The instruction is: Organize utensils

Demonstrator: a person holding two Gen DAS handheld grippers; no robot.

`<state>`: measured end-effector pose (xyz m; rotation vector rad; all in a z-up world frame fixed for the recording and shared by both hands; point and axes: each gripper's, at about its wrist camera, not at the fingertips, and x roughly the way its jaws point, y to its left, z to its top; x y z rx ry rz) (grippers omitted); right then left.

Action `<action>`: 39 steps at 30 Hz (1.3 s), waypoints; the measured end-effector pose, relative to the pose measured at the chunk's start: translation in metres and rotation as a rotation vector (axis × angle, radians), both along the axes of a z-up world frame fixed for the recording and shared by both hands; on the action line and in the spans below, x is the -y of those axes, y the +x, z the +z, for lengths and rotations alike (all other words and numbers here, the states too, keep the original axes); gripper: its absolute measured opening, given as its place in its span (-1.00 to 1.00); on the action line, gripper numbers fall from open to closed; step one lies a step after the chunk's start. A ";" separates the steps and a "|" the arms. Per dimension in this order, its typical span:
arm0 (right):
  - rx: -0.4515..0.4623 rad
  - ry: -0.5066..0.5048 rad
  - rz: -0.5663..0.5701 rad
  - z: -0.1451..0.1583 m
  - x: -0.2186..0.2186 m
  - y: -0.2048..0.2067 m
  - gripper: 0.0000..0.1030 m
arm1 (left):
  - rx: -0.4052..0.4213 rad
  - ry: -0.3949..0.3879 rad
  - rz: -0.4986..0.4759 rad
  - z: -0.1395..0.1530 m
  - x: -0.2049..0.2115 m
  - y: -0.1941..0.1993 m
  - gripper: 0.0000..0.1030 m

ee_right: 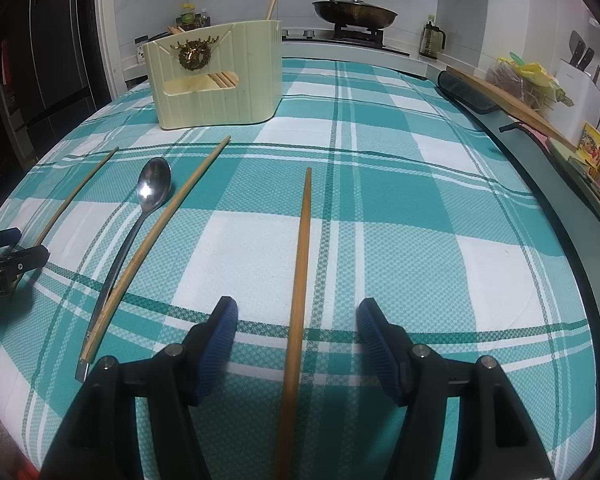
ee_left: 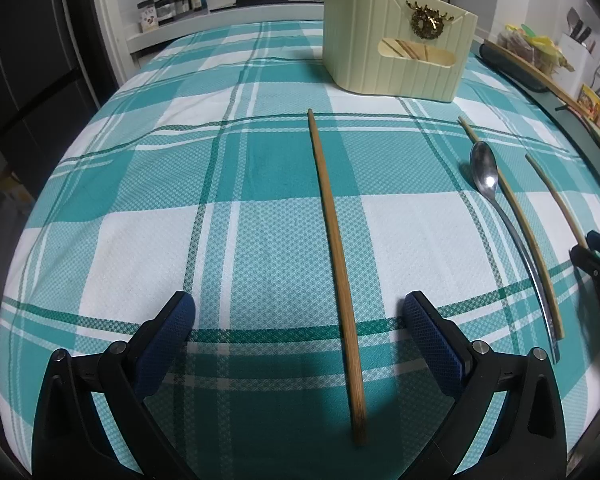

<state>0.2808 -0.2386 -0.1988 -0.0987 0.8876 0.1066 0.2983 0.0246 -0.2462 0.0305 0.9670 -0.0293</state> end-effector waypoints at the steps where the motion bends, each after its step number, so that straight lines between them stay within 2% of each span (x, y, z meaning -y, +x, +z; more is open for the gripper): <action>1: 0.000 0.000 0.000 0.000 0.000 0.000 0.26 | 0.000 -0.001 0.000 0.000 0.000 0.000 0.99; 18: 0.002 0.000 -0.001 0.000 -0.001 0.000 0.26 | 0.001 -0.004 -0.002 -0.001 0.000 -0.001 0.99; 21: -0.005 0.006 0.001 0.000 0.000 0.001 0.26 | -0.028 -0.016 -0.049 0.002 0.000 0.000 0.98; 25: -0.113 0.026 0.064 0.007 0.007 0.006 0.26 | -0.078 -0.113 -0.147 0.017 -0.014 0.003 0.98; 27: -0.183 0.058 0.099 0.010 0.013 0.010 0.26 | -0.090 -0.120 -0.155 0.023 -0.022 0.013 0.98; 30: -0.265 0.103 0.128 0.011 0.019 0.021 0.26 | -0.121 -0.087 -0.179 0.026 -0.023 0.034 0.97; 32: -0.305 0.091 0.150 0.011 0.017 0.034 0.24 | -0.138 -0.057 -0.211 0.023 -0.016 0.049 0.95; 34: -0.327 0.066 0.168 0.012 0.011 0.046 0.24 | -0.161 -0.022 -0.221 0.018 -0.010 0.066 0.86; 36: -0.338 0.042 0.164 0.010 0.006 0.063 0.23 | -0.203 0.002 -0.207 0.012 -0.005 0.088 0.68; 38: -0.338 0.032 0.153 0.009 0.001 0.081 0.23 | -0.222 0.024 -0.190 0.009 -0.004 0.105 0.65; 39: -0.335 0.021 0.147 0.008 -0.002 0.091 0.23 | -0.221 0.034 -0.183 0.009 -0.003 0.112 0.57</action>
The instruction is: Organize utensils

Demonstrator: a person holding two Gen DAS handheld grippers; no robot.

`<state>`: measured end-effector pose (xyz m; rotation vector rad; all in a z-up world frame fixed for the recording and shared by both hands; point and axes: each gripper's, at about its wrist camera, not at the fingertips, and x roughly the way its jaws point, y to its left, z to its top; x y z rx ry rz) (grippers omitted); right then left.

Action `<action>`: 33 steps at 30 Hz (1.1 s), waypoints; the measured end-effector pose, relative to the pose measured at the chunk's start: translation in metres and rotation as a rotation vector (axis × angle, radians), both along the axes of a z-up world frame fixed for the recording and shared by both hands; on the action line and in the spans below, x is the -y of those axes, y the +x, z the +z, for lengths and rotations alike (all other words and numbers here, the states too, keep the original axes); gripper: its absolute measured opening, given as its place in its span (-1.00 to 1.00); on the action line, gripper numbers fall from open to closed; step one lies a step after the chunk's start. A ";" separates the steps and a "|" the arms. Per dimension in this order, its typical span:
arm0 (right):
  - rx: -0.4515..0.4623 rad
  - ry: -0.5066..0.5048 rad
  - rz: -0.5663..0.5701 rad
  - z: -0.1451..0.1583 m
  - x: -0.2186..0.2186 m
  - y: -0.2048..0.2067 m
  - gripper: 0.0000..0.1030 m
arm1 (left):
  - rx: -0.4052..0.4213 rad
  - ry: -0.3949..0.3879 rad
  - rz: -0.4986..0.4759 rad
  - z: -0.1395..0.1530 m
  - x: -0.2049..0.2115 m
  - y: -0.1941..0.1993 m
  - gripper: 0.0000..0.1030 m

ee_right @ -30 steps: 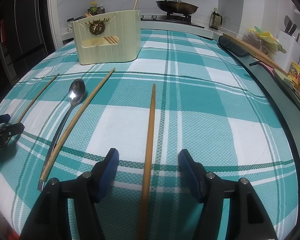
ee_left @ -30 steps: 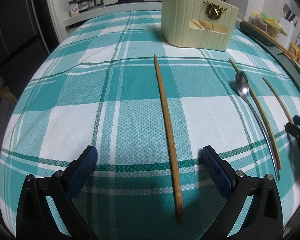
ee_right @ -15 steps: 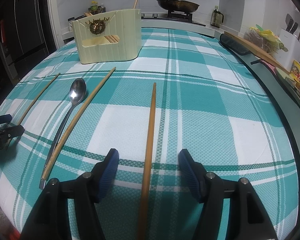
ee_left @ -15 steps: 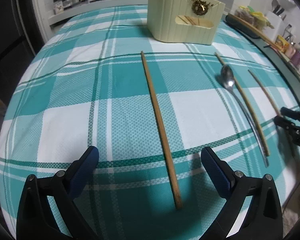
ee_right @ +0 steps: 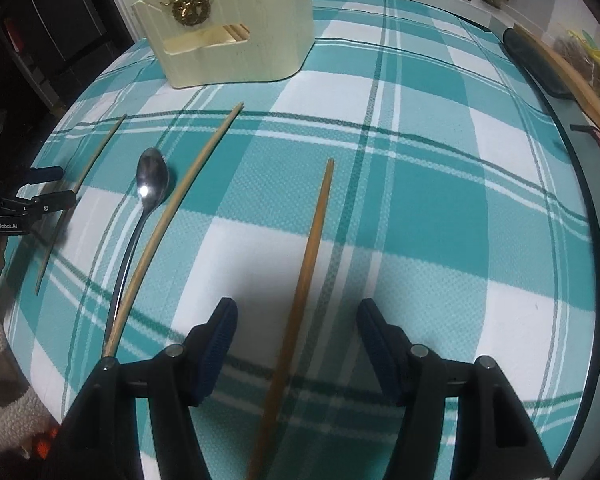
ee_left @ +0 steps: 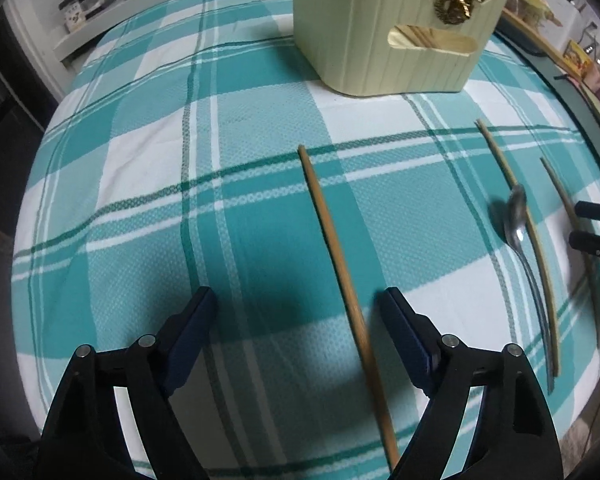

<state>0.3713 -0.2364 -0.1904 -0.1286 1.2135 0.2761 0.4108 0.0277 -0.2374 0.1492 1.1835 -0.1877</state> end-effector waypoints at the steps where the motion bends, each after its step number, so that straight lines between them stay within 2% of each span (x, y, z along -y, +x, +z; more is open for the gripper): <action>1: 0.014 -0.025 -0.002 0.000 -0.004 0.008 0.13 | 0.001 -0.008 0.004 0.001 0.001 0.008 0.45; 2: 0.032 -0.060 -0.002 0.000 -0.008 0.015 -0.06 | 0.006 -0.019 0.006 0.003 0.001 0.012 0.13; 3: 0.042 -0.072 -0.006 0.001 -0.010 0.020 -0.42 | 0.013 -0.022 0.006 0.005 0.002 0.016 -0.37; 4: 0.038 -0.063 -0.014 0.003 -0.010 0.024 -0.77 | 0.016 -0.019 0.005 0.006 0.003 0.018 -0.65; 5: 0.033 -0.051 -0.025 0.004 -0.010 0.028 -0.84 | 0.007 -0.034 0.007 0.007 0.002 0.021 -0.87; 6: 0.037 -0.036 -0.037 0.006 -0.009 0.031 -0.86 | 0.007 -0.061 0.015 0.008 0.000 0.021 -0.92; 10: 0.133 0.026 -0.062 0.035 -0.007 0.021 -0.87 | 0.098 -0.133 0.045 0.034 -0.013 0.002 -0.95; 14: 0.280 0.106 -0.042 0.088 -0.005 -0.011 -0.87 | 0.239 -0.262 0.048 0.089 -0.031 -0.036 -0.96; 16: 0.344 0.142 -0.025 0.112 -0.003 -0.027 -0.87 | 0.312 -0.302 0.032 0.113 -0.037 -0.054 -0.95; 17: 0.371 0.152 -0.020 0.121 -0.002 -0.033 -0.87 | 0.332 -0.297 0.023 0.120 -0.039 -0.060 -0.95; 19: 0.403 0.163 -0.021 0.133 0.000 -0.042 -0.87 | 0.302 -0.282 0.009 0.122 -0.039 -0.058 -0.95; 22: 0.425 0.187 -0.035 0.141 0.006 -0.052 -0.87 | 0.241 -0.232 -0.006 0.105 -0.030 -0.046 -0.55; 23: 0.433 0.194 -0.039 0.143 0.006 -0.056 -0.87 | 0.208 -0.198 -0.021 0.094 -0.025 -0.040 -0.17; 24: 0.440 0.201 -0.043 0.144 0.007 -0.058 -0.87 | 0.169 -0.162 -0.041 0.081 -0.018 -0.030 -0.05; 28: 0.455 0.247 -0.056 0.150 0.009 -0.068 -0.87 | 0.096 0.014 -0.074 0.033 0.003 -0.009 -0.09; 30: 0.467 0.264 -0.058 0.153 0.011 -0.075 -0.87 | 0.051 0.060 -0.063 0.013 0.006 0.004 -0.45; 31: 0.475 0.272 -0.057 0.156 0.011 -0.078 -0.87 | 0.017 0.049 -0.055 0.005 0.005 0.009 -0.56; 32: 0.483 0.276 -0.056 0.159 0.012 -0.081 -0.87 | 0.034 0.024 -0.051 0.006 0.004 0.010 -0.70; 33: 0.491 0.279 -0.054 0.162 0.013 -0.085 -0.87 | 0.016 0.015 -0.054 0.004 0.005 0.012 -0.86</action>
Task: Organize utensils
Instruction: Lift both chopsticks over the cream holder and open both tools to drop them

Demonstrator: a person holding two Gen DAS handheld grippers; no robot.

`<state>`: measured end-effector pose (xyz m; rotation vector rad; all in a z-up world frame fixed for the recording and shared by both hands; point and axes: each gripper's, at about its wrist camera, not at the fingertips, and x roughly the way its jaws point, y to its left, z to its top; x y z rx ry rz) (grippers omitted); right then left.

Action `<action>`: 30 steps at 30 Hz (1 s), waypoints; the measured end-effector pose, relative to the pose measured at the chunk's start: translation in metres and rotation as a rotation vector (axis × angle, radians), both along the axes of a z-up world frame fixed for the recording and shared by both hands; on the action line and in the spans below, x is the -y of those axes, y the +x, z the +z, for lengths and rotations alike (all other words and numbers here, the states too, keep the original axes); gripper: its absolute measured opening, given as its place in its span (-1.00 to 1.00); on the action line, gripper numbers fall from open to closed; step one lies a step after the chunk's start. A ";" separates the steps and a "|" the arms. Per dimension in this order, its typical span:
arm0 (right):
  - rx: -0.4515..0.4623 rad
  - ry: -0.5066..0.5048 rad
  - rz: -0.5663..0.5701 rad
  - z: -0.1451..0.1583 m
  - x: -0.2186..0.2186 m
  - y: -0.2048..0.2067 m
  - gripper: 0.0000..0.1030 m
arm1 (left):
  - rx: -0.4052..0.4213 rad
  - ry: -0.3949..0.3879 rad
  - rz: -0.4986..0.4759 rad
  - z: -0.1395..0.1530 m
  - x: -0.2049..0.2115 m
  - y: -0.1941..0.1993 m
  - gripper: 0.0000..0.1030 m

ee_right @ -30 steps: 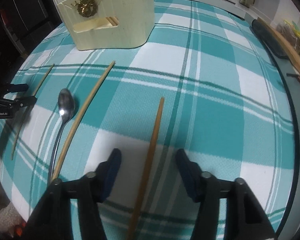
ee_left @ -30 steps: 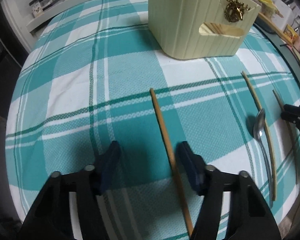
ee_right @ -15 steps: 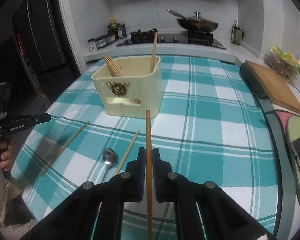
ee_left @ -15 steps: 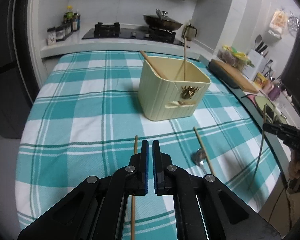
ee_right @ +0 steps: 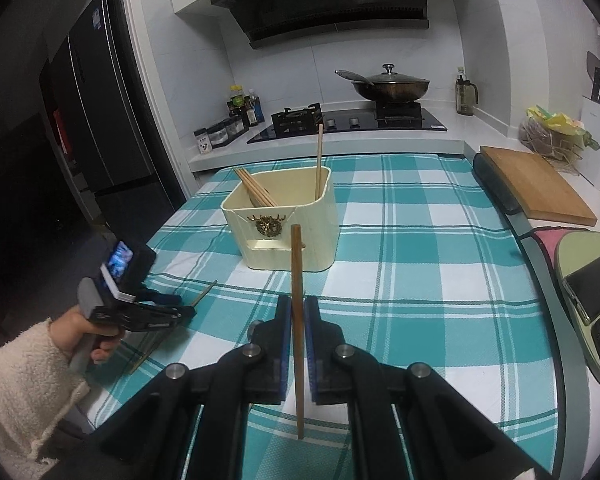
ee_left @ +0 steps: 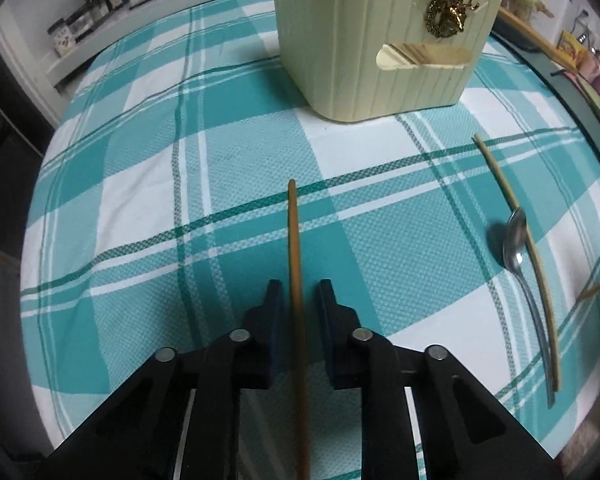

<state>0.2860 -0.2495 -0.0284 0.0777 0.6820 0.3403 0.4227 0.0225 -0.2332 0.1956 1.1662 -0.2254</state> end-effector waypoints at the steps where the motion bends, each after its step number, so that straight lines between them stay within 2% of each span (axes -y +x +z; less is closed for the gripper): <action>1: 0.006 0.002 0.002 0.002 0.001 -0.003 -0.87 | 0.000 -0.004 -0.005 0.000 0.001 0.000 -0.93; 4: 0.020 0.002 0.008 0.008 0.001 -0.008 -0.87 | 0.028 0.004 -0.016 0.002 0.005 -0.005 -0.94; 6: 0.037 0.000 0.007 0.012 0.001 -0.012 -0.87 | 0.083 -0.059 0.006 0.015 -0.002 -0.014 -0.94; 10: 0.071 0.005 -0.003 0.021 0.003 -0.015 -0.87 | 0.222 -0.231 0.039 0.064 -0.019 -0.041 -0.94; 12: 0.080 0.009 -0.004 0.024 0.004 -0.014 -0.87 | 0.297 -0.291 0.039 0.092 -0.026 -0.059 -0.95; 18: 0.094 0.004 -0.004 0.032 0.002 -0.003 -0.87 | 0.467 -0.374 0.027 0.154 -0.034 -0.087 -0.95; 22: 0.103 -0.009 -0.008 0.041 -0.002 0.016 -0.87 | 0.544 -0.423 0.044 0.190 -0.038 -0.081 -0.95; 25: 0.131 -0.030 -0.004 0.059 -0.010 0.035 -0.87 | 0.613 -0.427 0.047 0.223 -0.034 -0.067 -0.95; 30: 0.273 -0.067 0.005 0.109 -0.031 0.068 -0.87 | 0.732 -0.422 0.059 0.274 -0.016 -0.025 -0.95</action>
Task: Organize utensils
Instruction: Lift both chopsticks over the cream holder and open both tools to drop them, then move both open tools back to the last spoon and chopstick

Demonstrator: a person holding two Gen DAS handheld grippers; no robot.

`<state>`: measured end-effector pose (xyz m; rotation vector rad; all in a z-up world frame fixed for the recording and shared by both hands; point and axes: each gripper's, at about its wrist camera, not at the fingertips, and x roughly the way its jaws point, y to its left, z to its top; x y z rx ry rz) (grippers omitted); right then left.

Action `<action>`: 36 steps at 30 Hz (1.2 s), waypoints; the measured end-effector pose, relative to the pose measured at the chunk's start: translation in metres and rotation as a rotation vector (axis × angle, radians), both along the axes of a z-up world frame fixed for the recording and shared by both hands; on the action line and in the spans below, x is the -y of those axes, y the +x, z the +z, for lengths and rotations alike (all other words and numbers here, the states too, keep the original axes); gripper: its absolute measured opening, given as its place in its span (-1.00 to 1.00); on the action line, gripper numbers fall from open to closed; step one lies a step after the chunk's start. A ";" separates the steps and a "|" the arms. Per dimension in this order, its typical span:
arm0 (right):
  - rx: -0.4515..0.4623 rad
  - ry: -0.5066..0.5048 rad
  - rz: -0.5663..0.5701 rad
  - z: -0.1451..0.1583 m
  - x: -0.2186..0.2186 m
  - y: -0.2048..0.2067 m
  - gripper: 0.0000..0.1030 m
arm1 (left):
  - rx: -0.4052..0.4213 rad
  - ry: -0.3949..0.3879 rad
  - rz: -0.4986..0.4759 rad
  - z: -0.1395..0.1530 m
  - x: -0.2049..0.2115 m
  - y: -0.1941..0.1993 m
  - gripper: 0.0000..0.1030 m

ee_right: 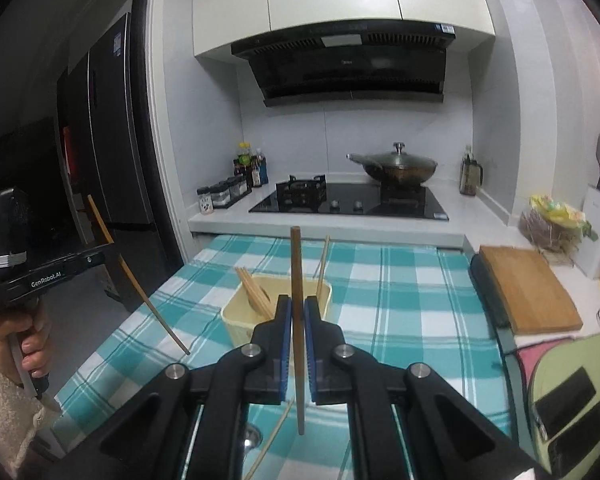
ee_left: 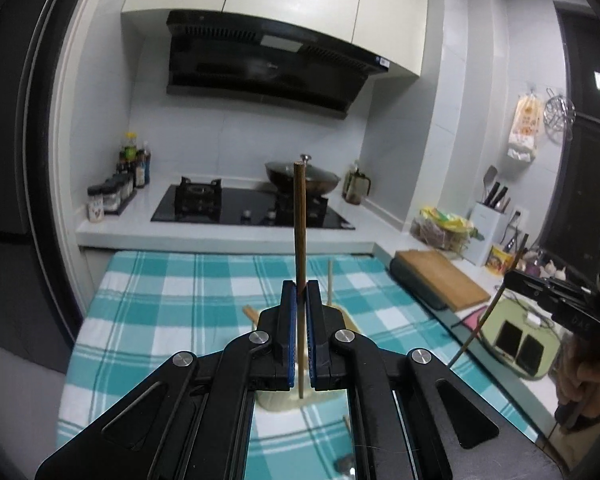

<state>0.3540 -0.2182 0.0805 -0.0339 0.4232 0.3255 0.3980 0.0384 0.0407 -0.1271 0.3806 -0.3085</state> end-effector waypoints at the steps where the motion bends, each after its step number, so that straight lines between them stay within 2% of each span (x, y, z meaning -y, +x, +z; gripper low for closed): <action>1: 0.036 -0.001 0.003 0.010 -0.005 0.008 -0.87 | 0.024 0.007 0.014 0.006 0.005 0.008 -0.95; 4: 0.111 0.004 0.009 0.030 -0.019 0.036 -0.87 | 0.035 0.018 0.041 0.010 0.019 0.041 -0.95; 8: 0.117 -0.052 0.030 0.019 -0.043 0.082 -0.87 | -0.060 0.030 0.041 -0.016 0.037 0.087 -0.95; 15: -0.162 -0.102 0.073 -0.061 -0.072 0.164 -0.87 | -0.307 0.058 0.016 -0.099 0.055 0.144 -0.95; 18: -0.259 -0.091 0.077 -0.091 -0.079 0.187 -0.86 | -0.369 0.059 0.004 -0.122 0.061 0.156 -0.93; 20: -0.304 -0.040 0.080 -0.103 -0.078 0.197 -0.84 | -0.403 0.041 0.005 -0.128 0.062 0.159 -0.87; 21: -0.315 -0.015 0.077 -0.107 -0.075 0.199 -0.68 | -0.406 0.024 0.001 -0.126 0.061 0.157 -0.68; 22: -0.319 0.023 0.067 -0.107 -0.072 0.199 -0.40 | -0.405 0.010 -0.004 -0.124 0.059 0.153 -0.52; 23: -0.310 0.055 0.057 -0.105 -0.066 0.195 -0.29 | -0.398 0.008 -0.001 -0.120 0.056 0.149 -0.15; 24: -0.298 0.076 0.048 -0.104 -0.064 0.193 -0.20 | -0.382 0.020 0.009 -0.115 0.053 0.141 0.12; 26: -0.284 0.087 0.050 -0.099 -0.056 0.179 -0.20 | -0.362 0.052 0.012 -0.109 0.046 0.125 0.28; 29: -0.282 0.064 0.053 -0.094 -0.041 0.156 -0.18 | -0.385 0.096 0.003 -0.115 0.032 0.094 0.44; 31: -0.300 0.030 0.049 -0.100 -0.029 0.131 -0.10 | -0.421 0.117 0.002 -0.131 0.022 0.066 0.48; 33: -0.338 -0.005 0.047 -0.108 -0.018 0.110 -0.10 | -0.475 0.122 -0.006 -0.157 0.012 0.033 0.51; 36: -0.405 -0.055 0.036 -0.142 0.000 0.066 -0.10 | -0.547 0.100 -0.005 -0.203 0.005 -0.015 0.51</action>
